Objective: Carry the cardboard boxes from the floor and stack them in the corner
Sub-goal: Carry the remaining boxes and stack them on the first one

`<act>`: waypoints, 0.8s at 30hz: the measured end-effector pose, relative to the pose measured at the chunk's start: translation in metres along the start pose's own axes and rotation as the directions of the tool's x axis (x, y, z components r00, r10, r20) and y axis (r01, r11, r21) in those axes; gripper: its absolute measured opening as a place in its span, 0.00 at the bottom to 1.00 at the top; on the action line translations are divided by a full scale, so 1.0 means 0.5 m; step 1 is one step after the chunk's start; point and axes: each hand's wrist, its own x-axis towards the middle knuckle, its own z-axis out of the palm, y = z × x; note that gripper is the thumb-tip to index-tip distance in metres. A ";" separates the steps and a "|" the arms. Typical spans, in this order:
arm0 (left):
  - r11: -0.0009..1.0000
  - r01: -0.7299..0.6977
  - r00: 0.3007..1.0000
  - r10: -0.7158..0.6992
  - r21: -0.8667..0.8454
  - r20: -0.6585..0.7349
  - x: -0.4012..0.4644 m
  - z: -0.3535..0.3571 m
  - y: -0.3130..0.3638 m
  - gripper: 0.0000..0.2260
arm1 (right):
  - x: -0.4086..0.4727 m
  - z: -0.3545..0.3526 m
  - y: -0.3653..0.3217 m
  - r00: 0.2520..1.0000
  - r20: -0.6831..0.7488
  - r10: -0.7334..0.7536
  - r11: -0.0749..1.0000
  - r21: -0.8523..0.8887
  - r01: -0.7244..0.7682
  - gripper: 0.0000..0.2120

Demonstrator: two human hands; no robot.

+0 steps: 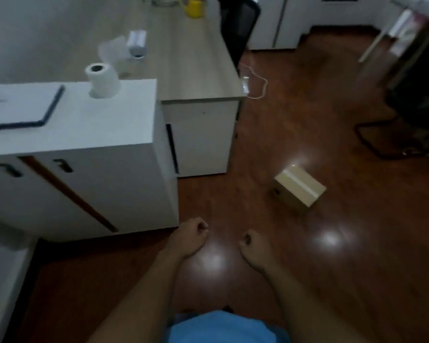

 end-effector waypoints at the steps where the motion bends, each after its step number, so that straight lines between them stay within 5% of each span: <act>1: 0.999 -0.044 0.998 0.044 0.004 0.042 0.032 0.028 0.057 0.06 | 0.007 -0.039 0.043 0.998 -0.034 0.045 0.998 0.041 -0.044 0.07; 11: 0.946 -0.307 0.877 0.240 0.101 0.417 0.280 0.308 0.419 0.06 | 0.065 -0.257 0.382 0.881 -0.128 0.456 0.850 0.356 -0.389 0.10; 16: 0.954 -0.290 0.826 0.213 0.070 0.522 0.452 0.440 0.550 0.05 | 0.181 -0.374 0.511 0.804 -0.108 0.585 0.757 0.429 -0.493 0.11; 24: 0.981 -0.145 0.854 0.058 0.128 0.517 0.770 0.535 0.696 0.08 | 0.450 -0.641 0.640 0.747 -0.063 0.662 0.672 0.491 -0.554 0.21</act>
